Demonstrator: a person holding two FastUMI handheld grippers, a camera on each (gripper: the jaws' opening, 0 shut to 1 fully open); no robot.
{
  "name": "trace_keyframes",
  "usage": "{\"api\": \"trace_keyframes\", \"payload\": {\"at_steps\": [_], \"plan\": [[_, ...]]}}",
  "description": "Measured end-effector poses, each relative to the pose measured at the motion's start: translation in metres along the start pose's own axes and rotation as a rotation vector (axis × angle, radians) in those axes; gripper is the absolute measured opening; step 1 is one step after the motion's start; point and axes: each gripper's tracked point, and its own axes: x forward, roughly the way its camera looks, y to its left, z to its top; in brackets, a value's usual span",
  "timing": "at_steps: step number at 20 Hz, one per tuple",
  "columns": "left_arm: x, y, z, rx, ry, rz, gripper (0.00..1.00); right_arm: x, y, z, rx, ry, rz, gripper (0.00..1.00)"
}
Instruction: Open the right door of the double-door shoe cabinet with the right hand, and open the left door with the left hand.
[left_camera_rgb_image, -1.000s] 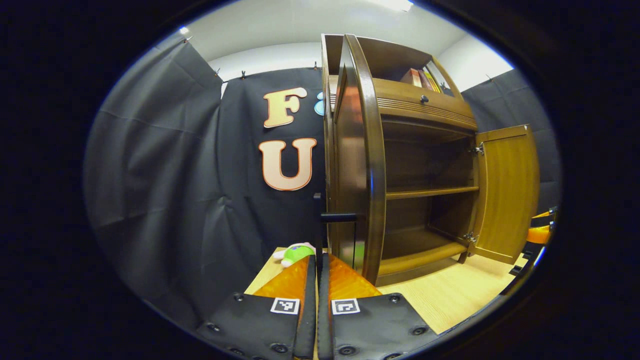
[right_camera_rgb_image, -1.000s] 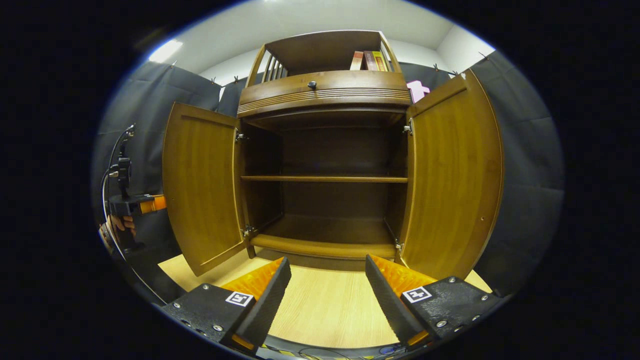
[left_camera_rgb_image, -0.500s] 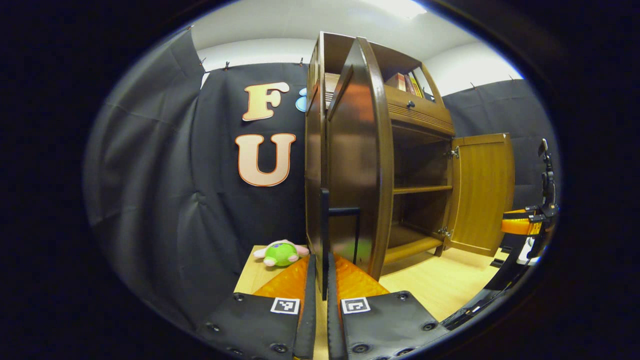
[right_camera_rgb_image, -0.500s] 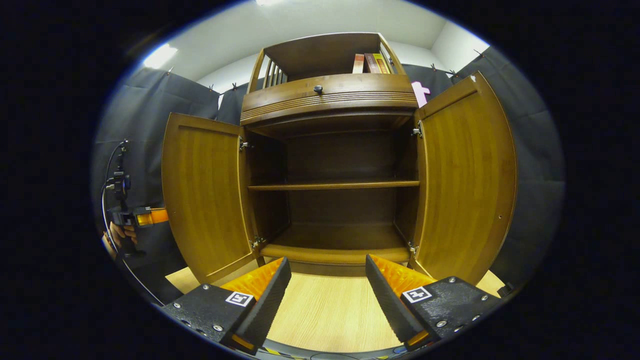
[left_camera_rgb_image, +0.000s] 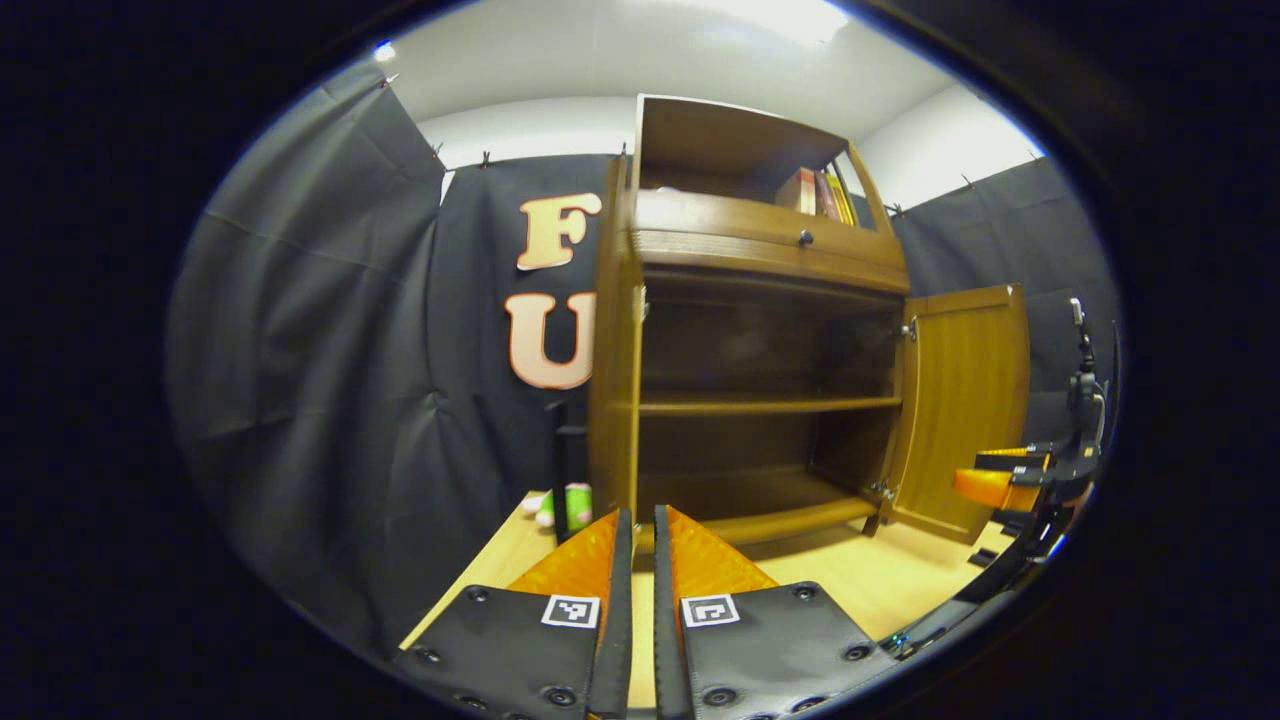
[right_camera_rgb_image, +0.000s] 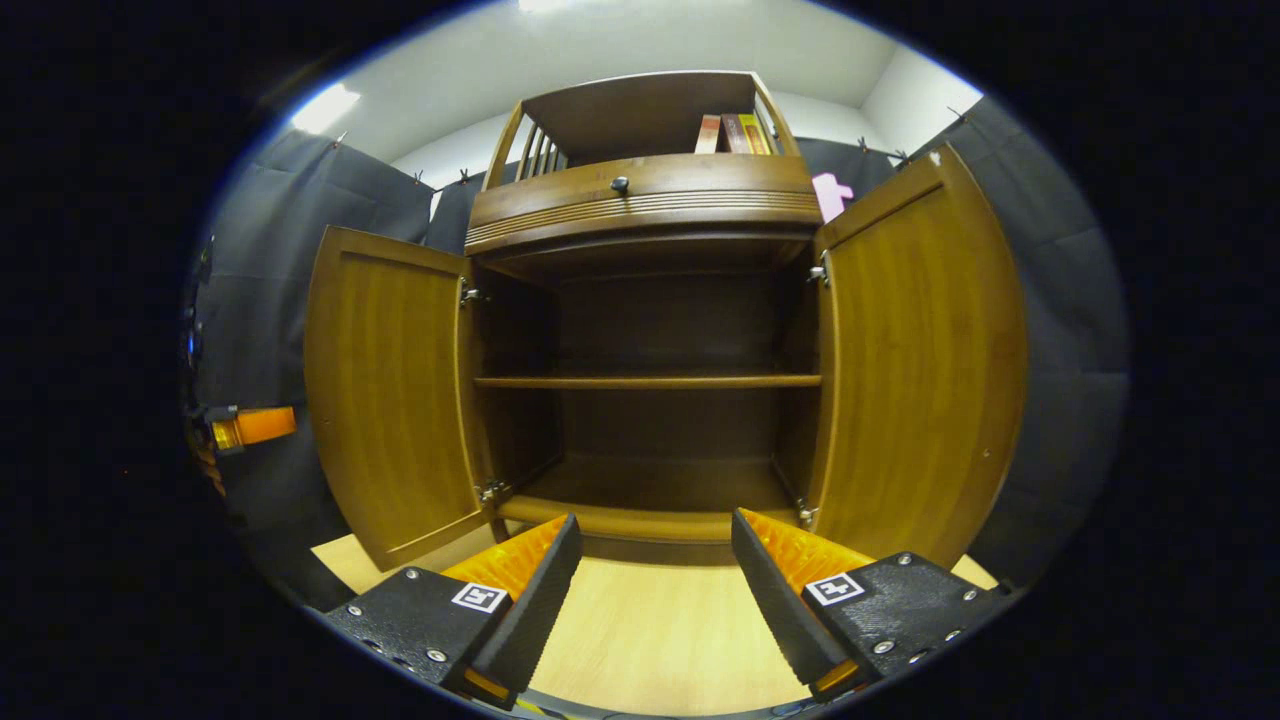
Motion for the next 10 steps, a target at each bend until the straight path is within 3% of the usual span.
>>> {"api": "trace_keyframes", "payload": {"at_steps": [3,7,10], "plan": [[0.028,-0.056,0.013,-0.064,-0.063,0.008,0.16,-0.007,-0.012,0.014,0.036,-0.037,0.006,0.93],[0.055,-0.087,0.019,-0.043,-0.127,0.152,0.16,-0.018,-0.028,0.021,0.027,-0.052,0.005,0.93],[0.069,-0.116,0.011,-0.044,-0.121,0.139,0.54,-0.025,-0.040,0.019,0.015,-0.044,0.002,0.93]]}}
